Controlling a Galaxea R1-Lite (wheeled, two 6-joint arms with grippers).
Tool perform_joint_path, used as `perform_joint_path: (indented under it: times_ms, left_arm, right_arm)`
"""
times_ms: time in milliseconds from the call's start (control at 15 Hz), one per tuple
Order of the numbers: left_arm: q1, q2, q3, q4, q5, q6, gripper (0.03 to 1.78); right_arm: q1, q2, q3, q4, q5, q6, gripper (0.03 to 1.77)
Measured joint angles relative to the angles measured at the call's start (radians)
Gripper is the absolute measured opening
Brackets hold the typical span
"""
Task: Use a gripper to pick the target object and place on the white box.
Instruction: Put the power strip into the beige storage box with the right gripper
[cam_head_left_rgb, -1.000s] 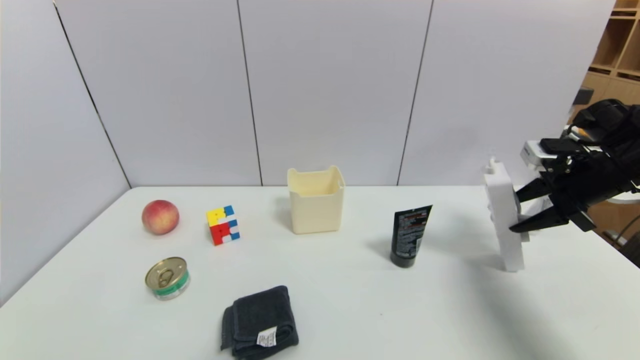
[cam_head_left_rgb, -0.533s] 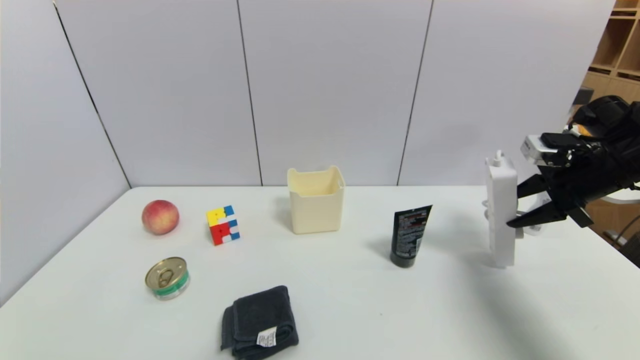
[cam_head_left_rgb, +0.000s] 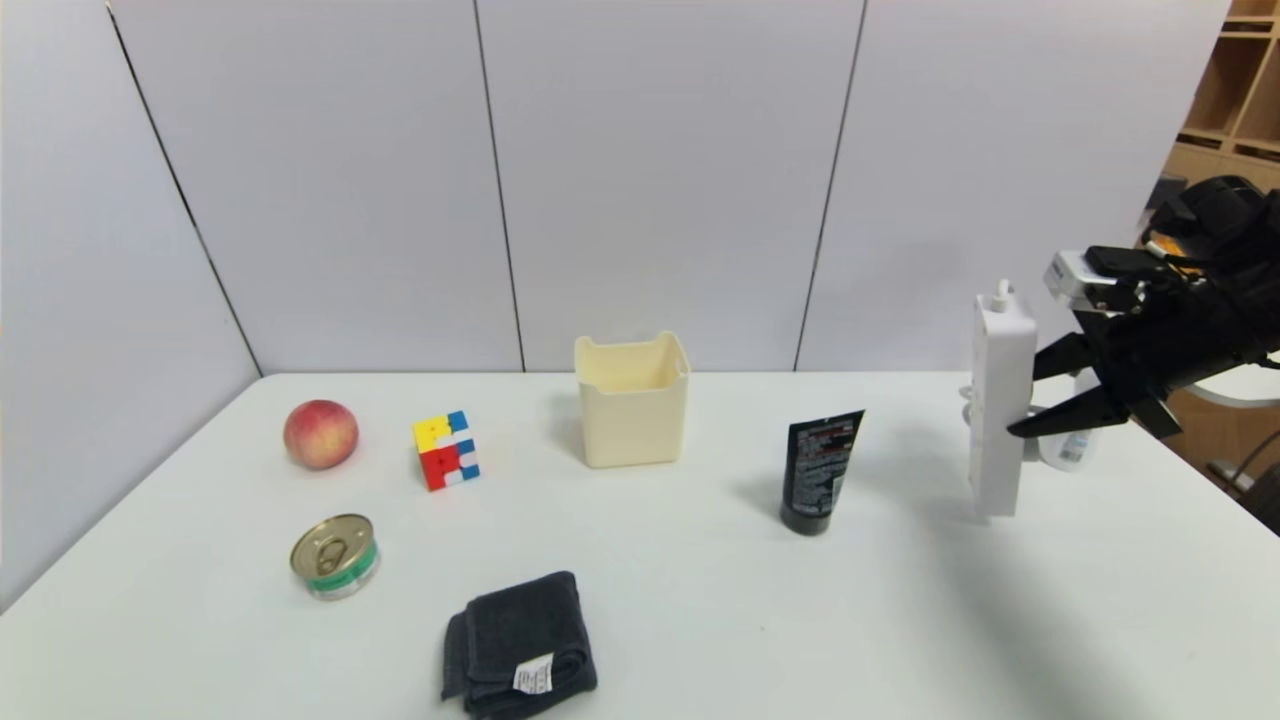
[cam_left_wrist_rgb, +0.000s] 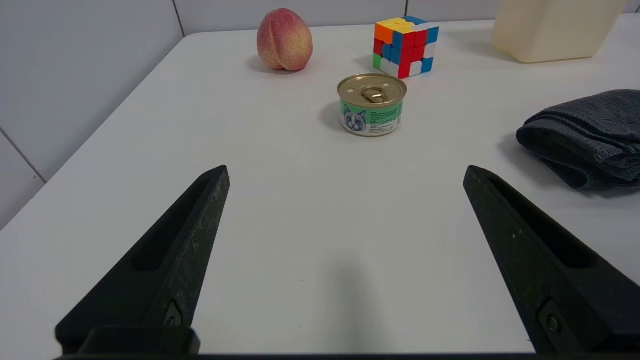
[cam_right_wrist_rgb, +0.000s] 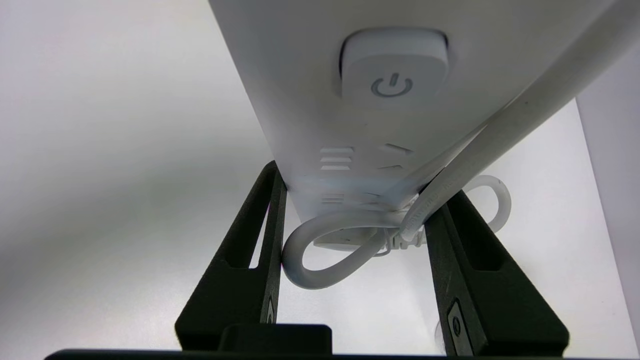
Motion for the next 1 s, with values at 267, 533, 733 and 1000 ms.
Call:
perform_joint_path:
  times_ms: [267,533,733,1000]
  left_arm:
    - [0.000,0.000,0.000,0.000,0.000,0.000,1.69]
    - [0.000,0.000,0.000,0.000,0.000,0.000,1.69]
    - [0.000,0.000,0.000,0.000,0.000,0.000,1.69]
    - [0.000,0.000,0.000,0.000,0.000,0.000,1.69]
  right_arm:
    - [0.020,0.003,-0.036,-0.001,0.040,0.090,0.83]
    - [0.032,0.004,-0.092,-0.001,0.043,0.160,0.83]
    - [0.033,0.005,-0.129,-0.001,0.043,0.203,0.83]
    - [0.034,-0.003,-0.168,-0.006,0.099,0.253,0.83]
